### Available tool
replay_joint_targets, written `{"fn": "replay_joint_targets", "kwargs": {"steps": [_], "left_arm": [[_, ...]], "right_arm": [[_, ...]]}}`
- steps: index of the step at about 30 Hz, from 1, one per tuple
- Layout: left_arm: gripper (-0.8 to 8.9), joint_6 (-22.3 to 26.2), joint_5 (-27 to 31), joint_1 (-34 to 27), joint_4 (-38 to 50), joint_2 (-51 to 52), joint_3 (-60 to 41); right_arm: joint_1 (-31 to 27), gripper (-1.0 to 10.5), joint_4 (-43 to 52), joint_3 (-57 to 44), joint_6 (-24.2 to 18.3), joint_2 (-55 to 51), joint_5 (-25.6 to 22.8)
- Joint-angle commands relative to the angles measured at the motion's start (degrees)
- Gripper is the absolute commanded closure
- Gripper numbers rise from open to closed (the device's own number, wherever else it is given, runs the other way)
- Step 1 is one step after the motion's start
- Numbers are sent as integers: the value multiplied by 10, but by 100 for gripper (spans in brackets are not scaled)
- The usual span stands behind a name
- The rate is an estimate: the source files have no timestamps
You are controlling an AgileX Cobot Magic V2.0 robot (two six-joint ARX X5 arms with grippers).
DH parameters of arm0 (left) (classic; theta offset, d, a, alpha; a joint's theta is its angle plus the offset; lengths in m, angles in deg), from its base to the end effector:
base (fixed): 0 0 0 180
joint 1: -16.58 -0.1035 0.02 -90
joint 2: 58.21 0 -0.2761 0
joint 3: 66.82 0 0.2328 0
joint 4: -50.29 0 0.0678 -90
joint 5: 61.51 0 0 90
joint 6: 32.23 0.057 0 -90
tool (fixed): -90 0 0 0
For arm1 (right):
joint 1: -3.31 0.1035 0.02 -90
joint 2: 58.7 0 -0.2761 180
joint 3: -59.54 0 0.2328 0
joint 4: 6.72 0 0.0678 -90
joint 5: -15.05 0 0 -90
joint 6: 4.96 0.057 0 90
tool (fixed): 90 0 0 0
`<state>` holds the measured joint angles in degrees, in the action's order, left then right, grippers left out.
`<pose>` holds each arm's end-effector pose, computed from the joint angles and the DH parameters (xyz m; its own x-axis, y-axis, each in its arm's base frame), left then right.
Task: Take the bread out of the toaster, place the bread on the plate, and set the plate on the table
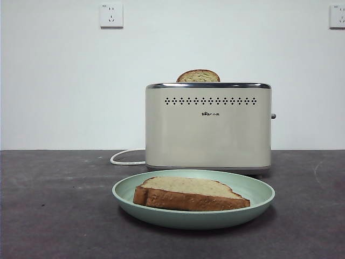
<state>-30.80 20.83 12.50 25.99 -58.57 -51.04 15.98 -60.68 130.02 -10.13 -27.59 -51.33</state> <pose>0.0914 -0.0011 0.1479 0.9862 -0.0633 -0.1530 0.0647 0.9979 0.0041 0.0728 0.0398 0.3636 0.7772 0.5854 -0.2308 -0.5991 0.8006 0.0133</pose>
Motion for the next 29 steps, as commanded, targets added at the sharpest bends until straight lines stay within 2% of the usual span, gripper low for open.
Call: {"fn": "replay_joint_targets", "kwargs": {"steps": [1,8,12,16,19,24,29], "left_arm": [[817,-3,0,-2,3,2,-7],[817,-3,0,-2,3,2,-7],[817,-3,0,-2,3,2,-7],[817,-3,0,-2,3,2,-7],[817,-3,1,-2,3,2,-7],[817,-3,0,-2,3,2,-7],[817,-3,0,-2,3,2,-7]], "right_arm": [[-31,946,45,-68,6,-30,-1],[-76,946,247,-286,13,-131,-10],[-76,946,312,-385,26,-183,-81],[-76,946,337,-452,57,-231,-153],[-76,946,339,-485,67,-266,-182],[-76,946,339,-523,71,-305,-182],[-76,946,324,-553,99,-310,-182]]}}
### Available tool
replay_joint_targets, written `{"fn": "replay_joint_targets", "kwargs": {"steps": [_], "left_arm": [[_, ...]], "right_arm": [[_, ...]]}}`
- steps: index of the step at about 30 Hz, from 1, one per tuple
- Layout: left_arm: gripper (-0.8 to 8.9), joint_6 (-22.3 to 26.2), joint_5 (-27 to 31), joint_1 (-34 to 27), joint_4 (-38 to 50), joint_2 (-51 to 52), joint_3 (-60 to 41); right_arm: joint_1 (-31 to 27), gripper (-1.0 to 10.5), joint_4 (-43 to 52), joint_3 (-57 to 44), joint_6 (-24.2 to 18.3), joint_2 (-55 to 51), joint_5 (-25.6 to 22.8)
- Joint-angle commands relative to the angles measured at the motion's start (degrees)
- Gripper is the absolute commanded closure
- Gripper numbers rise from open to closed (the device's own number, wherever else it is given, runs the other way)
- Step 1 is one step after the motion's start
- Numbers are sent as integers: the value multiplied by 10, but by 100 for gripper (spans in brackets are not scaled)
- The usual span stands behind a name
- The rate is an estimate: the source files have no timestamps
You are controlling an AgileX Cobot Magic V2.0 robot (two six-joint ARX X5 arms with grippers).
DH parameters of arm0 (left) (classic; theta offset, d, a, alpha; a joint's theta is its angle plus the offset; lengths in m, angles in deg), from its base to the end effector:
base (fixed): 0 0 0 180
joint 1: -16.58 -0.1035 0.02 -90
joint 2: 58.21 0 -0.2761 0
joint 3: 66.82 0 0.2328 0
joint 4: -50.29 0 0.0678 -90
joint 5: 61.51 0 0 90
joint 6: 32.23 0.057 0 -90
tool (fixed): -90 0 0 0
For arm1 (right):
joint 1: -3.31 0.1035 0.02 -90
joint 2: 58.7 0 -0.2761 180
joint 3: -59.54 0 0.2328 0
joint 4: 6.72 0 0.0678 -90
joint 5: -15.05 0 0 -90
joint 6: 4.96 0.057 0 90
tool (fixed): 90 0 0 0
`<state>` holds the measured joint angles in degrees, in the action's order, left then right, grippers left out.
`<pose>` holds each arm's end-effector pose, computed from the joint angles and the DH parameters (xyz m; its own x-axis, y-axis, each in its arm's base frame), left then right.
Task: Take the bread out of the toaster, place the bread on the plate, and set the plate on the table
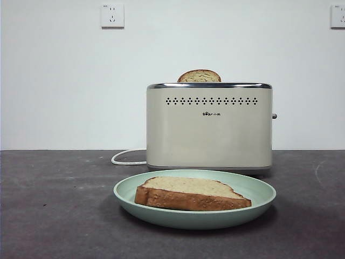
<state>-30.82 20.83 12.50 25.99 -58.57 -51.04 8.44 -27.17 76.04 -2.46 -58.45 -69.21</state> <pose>0.0914 -0.0011 0.1479 0.9862 -0.0633 -0.1530 0.0646 0.9979 0.0037 0.0907 0.0139 0.1607 0.9794 0.1883 -0.0729 -0.1850 0.9814 0.0508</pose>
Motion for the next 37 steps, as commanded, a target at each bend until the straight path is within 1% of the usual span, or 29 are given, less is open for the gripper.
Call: {"fn": "replay_joint_targets", "kwargs": {"steps": [1,3,37], "left_arm": [[817,-3,1,-2,3,2,-7],[817,-3,1,-2,3,2,-7],[817,-3,0,-2,3,2,-7]], "right_arm": [[0,946,-26,-13,22,-2,-3],[0,946,-47,-13,23,-2,-2],[0,946,-44,-13,22,-2,-2]]}}
